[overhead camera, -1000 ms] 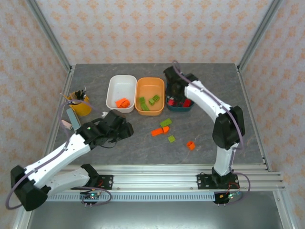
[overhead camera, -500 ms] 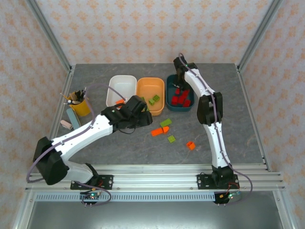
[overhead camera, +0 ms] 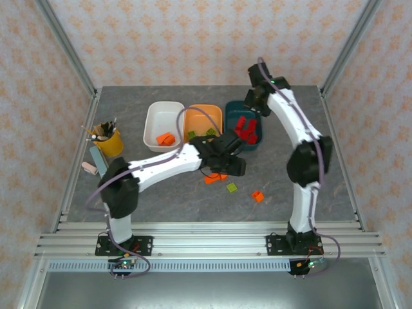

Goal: Sort the legos into containers by color

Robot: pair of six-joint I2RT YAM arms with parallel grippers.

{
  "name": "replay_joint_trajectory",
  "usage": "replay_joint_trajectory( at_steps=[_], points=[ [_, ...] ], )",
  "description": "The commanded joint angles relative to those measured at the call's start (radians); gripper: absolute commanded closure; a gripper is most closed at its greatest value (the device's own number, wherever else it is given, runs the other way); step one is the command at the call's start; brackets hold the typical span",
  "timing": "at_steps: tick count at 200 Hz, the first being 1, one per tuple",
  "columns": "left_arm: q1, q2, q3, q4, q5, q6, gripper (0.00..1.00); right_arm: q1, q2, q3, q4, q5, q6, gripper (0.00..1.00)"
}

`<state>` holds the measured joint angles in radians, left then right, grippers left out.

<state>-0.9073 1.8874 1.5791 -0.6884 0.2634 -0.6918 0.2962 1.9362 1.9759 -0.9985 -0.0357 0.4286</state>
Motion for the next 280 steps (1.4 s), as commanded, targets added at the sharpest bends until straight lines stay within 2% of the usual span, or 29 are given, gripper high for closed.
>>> replay_joint_trajectory(
  at_steps=[1, 22, 56, 87, 127, 159, 217, 232, 253, 280],
  points=[
    [-0.032, 0.127, 0.127, -0.094, 0.074, -0.088, 0.34, 0.004, -0.278, -0.219, -0.005, 0.142, 0.005, 0.46],
    [-0.055, 0.234, 0.244, -0.144, 0.112, -0.218, 0.34, 0.019, -0.549, -0.477, 0.016, 0.151, 0.012, 0.44],
    [-0.07, 0.359, 0.401, -0.28, 0.154, -0.477, 0.29, 0.051, -0.851, -0.689, -0.059, 0.149, 0.042, 0.42],
    [-0.087, 0.365, 0.355, -0.195, 0.184, -0.734, 0.24, 0.054, -0.983, -0.749, -0.145, 0.149, 0.057, 0.42],
    [-0.114, 0.428, 0.408, -0.212, 0.193, -0.881, 0.2, 0.054, -1.058, -0.762, -0.202, 0.154, 0.073, 0.42],
    [-0.136, 0.476, 0.445, -0.233, 0.194, -0.928, 0.24, 0.054, -1.081, -0.763, -0.206, 0.158, 0.079, 0.42],
    [-0.138, 0.502, 0.427, -0.163, 0.151, -0.97, 0.58, 0.054, -1.089, -0.769, -0.206, 0.151, 0.086, 0.43],
    [-0.137, 0.486, 0.421, -0.17, 0.125, -0.961, 0.64, 0.054, -1.089, -0.771, -0.204, 0.146, 0.088, 0.43],
    [-0.124, 0.434, 0.406, -0.197, 0.071, -0.922, 0.67, 0.054, -1.095, -0.773, -0.204, 0.136, 0.086, 0.43],
    [-0.078, 0.326, 0.41, -0.315, -0.054, -0.796, 0.67, 0.054, -1.103, -0.779, -0.195, 0.093, 0.072, 0.43]
  ],
)
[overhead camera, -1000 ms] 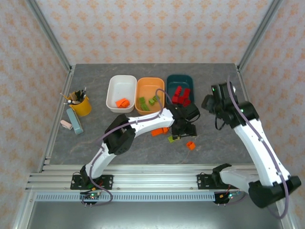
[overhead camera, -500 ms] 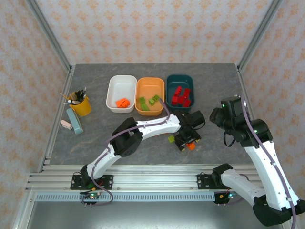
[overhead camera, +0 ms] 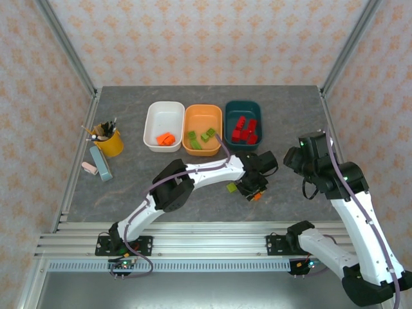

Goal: Sort the legos into containers by color

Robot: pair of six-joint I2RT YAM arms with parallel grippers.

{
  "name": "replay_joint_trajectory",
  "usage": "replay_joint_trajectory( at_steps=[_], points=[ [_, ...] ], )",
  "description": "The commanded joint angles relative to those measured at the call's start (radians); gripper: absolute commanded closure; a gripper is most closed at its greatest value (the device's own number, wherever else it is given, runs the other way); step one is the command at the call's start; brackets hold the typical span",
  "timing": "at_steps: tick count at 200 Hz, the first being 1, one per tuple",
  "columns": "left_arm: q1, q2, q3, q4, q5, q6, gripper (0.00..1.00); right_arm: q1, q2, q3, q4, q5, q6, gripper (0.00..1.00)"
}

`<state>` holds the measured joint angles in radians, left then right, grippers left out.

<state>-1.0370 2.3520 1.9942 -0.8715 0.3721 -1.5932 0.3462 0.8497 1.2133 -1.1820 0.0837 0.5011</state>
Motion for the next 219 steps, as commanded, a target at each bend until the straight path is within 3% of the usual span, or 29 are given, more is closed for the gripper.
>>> replay_joint_trajectory(
  at_steps=[1, 39, 82, 109, 137, 170, 219],
  points=[
    [0.053, -0.145, -0.006, -0.137, -0.168, 0.112, 0.67, 0.004, -0.017, -0.017, -0.011, -0.028, 0.0, 0.43],
    [0.196, -0.391, -0.165, -0.208, -0.338, 0.287, 0.67, 0.031, -0.004, -0.096, 0.102, -0.192, 0.024, 0.43],
    [0.479, -0.488, -0.187, -0.265, -0.459, 0.611, 0.64, 0.224, 0.167, -0.13, 0.275, -0.234, 0.086, 0.43],
    [0.638, -0.449, -0.151, -0.229, -0.502, 0.758, 0.63, 0.298, 0.312, -0.122, 0.394, -0.299, 0.12, 0.43],
    [0.737, -0.307, -0.038, -0.163, -0.479, 0.865, 0.62, 0.318, 0.412, -0.128, 0.493, -0.348, 0.161, 0.43],
    [0.794, -0.119, 0.122, -0.146, -0.433, 0.945, 0.61, 0.318, 0.472, -0.096, 0.486, -0.34, 0.145, 0.43],
    [0.824, -0.016, 0.135, -0.116, -0.347, 0.904, 0.55, 0.318, 0.512, -0.107, 0.449, -0.299, 0.172, 0.42]
  ],
)
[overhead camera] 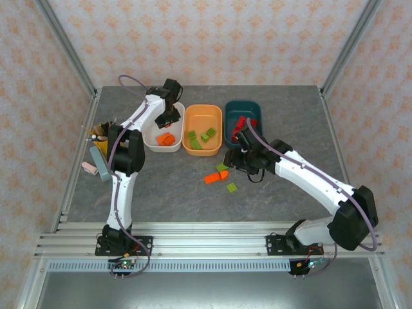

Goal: Sort the legos into containers by color

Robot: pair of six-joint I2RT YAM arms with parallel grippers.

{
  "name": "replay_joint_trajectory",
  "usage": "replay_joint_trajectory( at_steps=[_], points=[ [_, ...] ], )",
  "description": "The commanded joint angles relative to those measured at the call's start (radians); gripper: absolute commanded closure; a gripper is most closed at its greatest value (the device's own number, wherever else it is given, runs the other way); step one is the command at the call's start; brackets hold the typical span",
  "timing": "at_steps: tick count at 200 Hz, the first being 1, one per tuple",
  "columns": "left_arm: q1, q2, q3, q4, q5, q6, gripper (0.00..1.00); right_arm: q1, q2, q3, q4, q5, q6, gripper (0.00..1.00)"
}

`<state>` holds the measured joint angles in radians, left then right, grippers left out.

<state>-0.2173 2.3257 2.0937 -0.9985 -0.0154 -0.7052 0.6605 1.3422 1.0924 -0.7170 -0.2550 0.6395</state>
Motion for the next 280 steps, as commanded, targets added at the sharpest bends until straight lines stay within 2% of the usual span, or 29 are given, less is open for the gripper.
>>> replay_joint_trajectory(
  at_steps=[1, 59, 115, 142, 167, 204, 228, 251, 280],
  points=[
    [0.004, 0.01, 0.035, 0.011, 0.043, 0.015, 0.55, 0.003, 0.021, 0.014, -0.018, 0.041, 0.035, 0.42],
    [0.004, -0.04, 0.032, -0.015, 0.028, -0.003, 0.46, 0.001, 0.168, 0.015, -0.012, 0.072, 0.141, 0.38],
    [-0.04, -0.296, -0.094, -0.021, -0.03, -0.021, 0.36, 0.003, 0.247, 0.06, -0.092, 0.1, 0.19, 0.37],
    [-0.116, -0.483, -0.245, 0.001, -0.05, 0.0, 0.34, 0.047, 0.261, 0.093, -0.192, 0.087, 0.068, 0.39],
    [-0.174, -0.654, -0.449, 0.061, 0.02, 0.008, 0.31, 0.1, 0.306, 0.091, -0.233, 0.065, -0.11, 0.34],
    [-0.256, -0.918, -0.719, 0.119, 0.076, -0.005, 0.29, 0.113, 0.394, 0.124, -0.288, 0.155, -0.331, 0.27],
    [-0.293, -1.051, -0.826, 0.097, 0.075, -0.039, 0.29, 0.111, 0.454, 0.152, -0.281, 0.163, -0.4, 0.27],
    [-0.308, -1.14, -0.896, 0.072, 0.075, -0.075, 0.29, 0.098, 0.501, 0.162, -0.249, 0.131, -0.412, 0.33],
    [-0.321, -1.215, -0.949, 0.058, 0.065, -0.112, 0.29, 0.088, 0.539, 0.176, -0.224, 0.102, -0.421, 0.46]
  ],
)
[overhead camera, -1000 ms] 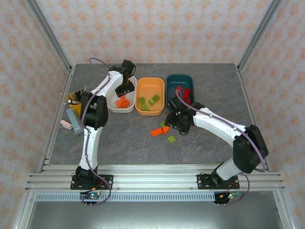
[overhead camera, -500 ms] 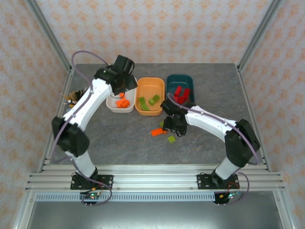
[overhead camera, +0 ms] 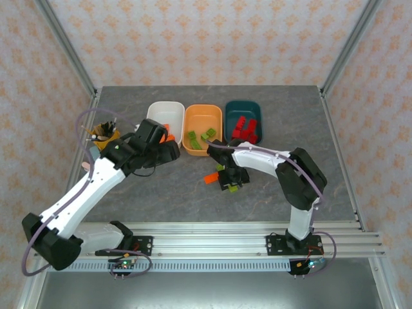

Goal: Sort the legos into containers by color

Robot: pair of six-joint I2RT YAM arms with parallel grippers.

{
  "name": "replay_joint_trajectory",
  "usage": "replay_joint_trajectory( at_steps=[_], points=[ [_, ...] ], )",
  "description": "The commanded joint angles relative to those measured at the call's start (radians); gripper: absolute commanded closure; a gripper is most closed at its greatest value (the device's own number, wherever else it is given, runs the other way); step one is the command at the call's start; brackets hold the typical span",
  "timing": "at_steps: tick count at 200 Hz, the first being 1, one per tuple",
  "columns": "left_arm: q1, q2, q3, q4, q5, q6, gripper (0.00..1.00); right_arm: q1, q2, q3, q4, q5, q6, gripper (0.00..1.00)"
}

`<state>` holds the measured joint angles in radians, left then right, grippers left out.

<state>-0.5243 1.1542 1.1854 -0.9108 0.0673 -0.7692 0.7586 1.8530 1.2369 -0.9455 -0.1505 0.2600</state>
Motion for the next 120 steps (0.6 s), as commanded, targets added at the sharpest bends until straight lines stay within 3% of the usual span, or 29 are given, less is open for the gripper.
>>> replay_joint_trajectory(
  at_steps=[1, 57, 90, 120],
  points=[
    [-0.014, -0.044, -0.041, -0.03, -0.019, -0.049, 0.29, -0.01, 0.029, 0.032, 0.006, -0.003, -0.041, 0.46],
    [-0.037, -0.085, -0.075, -0.038, -0.03, -0.073, 0.29, -0.022, 0.027, 0.007, 0.025, -0.037, -0.012, 0.67],
    [-0.067, -0.091, -0.099, -0.013, -0.03, -0.084, 0.29, -0.022, -0.089, 0.01, 0.018, 0.002, 0.041, 0.71],
    [-0.117, -0.095, -0.124, 0.008, -0.059, -0.102, 0.29, -0.031, -0.135, 0.15, -0.012, 0.036, 0.076, 0.71]
  ],
)
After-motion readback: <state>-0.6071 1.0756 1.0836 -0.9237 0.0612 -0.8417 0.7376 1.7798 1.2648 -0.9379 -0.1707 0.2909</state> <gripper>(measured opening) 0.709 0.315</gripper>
